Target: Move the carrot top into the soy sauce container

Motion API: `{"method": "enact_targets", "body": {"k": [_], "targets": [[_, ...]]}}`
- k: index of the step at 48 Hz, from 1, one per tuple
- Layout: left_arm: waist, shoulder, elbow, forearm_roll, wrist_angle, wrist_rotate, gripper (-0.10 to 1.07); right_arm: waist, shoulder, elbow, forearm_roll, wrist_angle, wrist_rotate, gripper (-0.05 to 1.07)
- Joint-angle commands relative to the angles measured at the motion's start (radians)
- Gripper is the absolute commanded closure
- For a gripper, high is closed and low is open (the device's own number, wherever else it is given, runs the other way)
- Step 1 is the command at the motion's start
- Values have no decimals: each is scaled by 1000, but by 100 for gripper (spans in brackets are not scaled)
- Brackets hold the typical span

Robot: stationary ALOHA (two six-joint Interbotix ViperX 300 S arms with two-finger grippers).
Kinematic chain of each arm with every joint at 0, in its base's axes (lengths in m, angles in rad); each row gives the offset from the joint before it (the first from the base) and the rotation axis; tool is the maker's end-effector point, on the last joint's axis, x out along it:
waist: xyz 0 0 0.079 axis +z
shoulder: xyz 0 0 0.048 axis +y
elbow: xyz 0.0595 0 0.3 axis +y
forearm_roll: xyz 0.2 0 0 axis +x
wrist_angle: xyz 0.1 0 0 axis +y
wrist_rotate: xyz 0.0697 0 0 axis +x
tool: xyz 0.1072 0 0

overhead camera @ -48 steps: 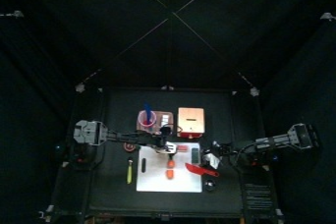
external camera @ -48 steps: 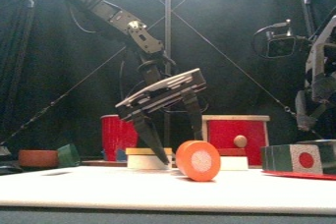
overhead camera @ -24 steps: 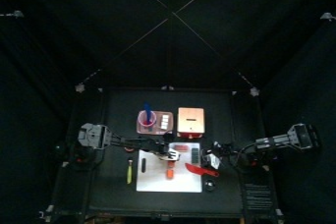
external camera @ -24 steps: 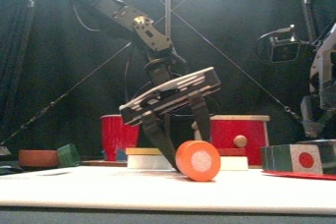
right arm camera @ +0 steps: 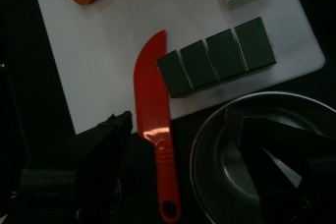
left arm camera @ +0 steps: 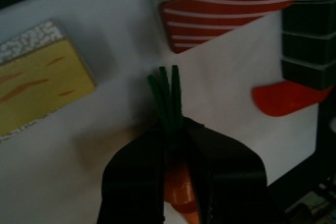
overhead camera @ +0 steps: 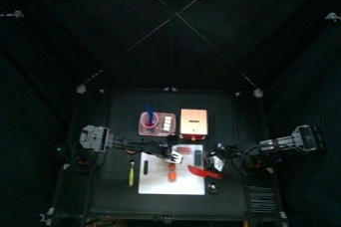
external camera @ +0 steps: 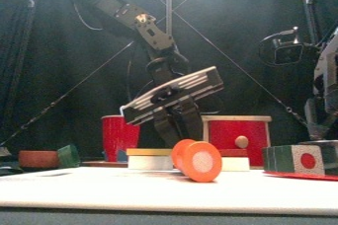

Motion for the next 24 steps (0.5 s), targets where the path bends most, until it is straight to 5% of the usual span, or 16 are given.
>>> {"method": "enact_targets", "body": {"k": [1, 11, 24], "targets": [[-8, -80, -26, 66, -25, 8, 43, 2, -5, -8, 8, -8, -2, -2], [-20, -201, 29, 222, -38, 58, 43, 2, -5, -6, 15, -8, -2, -2], [-35, -364, 232, 472, -126, 118, 43, 2, -15, -5, 14, -8, -2, -2]]}}
